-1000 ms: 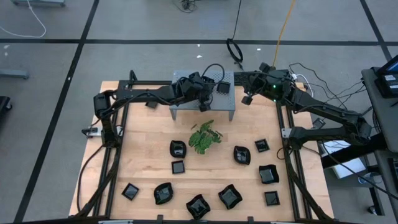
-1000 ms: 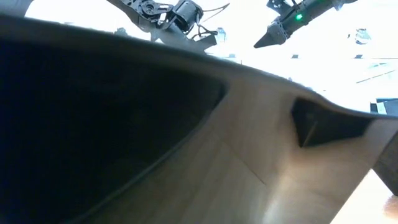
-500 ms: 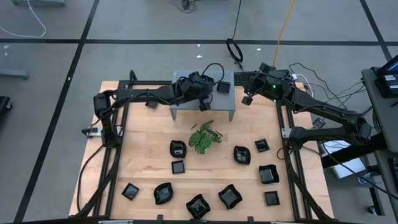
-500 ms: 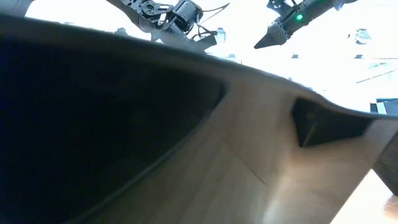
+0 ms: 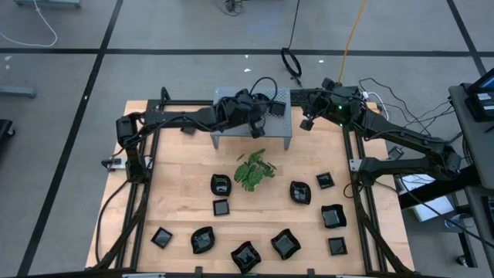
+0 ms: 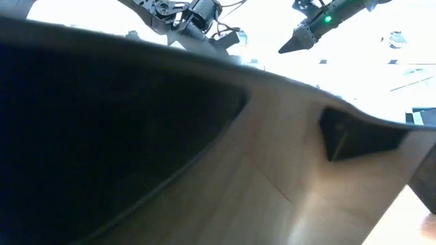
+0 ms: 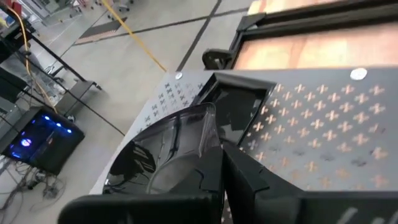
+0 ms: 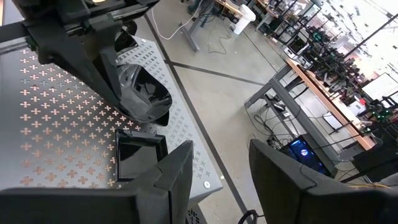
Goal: Pick & Place Mini shaped plates
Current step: Stack the leaf-shaped plate on top of the leaf-shaped plate on the shelf
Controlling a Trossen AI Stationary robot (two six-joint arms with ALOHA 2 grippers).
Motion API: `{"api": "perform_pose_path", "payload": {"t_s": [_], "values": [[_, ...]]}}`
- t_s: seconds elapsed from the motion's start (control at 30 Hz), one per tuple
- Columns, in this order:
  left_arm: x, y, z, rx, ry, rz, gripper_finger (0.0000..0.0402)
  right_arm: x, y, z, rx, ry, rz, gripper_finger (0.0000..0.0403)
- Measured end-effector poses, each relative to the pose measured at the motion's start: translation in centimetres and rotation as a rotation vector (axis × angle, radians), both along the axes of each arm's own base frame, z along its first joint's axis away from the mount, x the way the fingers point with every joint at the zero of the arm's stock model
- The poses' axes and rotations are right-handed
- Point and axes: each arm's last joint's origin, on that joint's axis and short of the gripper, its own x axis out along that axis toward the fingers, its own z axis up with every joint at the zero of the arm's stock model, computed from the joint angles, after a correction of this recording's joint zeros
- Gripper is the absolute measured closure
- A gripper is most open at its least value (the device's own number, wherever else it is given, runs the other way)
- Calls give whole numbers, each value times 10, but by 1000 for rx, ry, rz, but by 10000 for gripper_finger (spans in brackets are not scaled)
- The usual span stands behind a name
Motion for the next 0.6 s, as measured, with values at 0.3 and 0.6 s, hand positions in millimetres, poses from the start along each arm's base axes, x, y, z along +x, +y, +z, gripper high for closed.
{"api": "perform_pose_path", "payload": {"t_s": [0.3,0.6], "values": [[6,-7,26,-29,-144,211,391,0,0,0,0,0,0,259],[7,-10,41,-247,-360,420,391,0,0,0,0,1,0,259]]}}
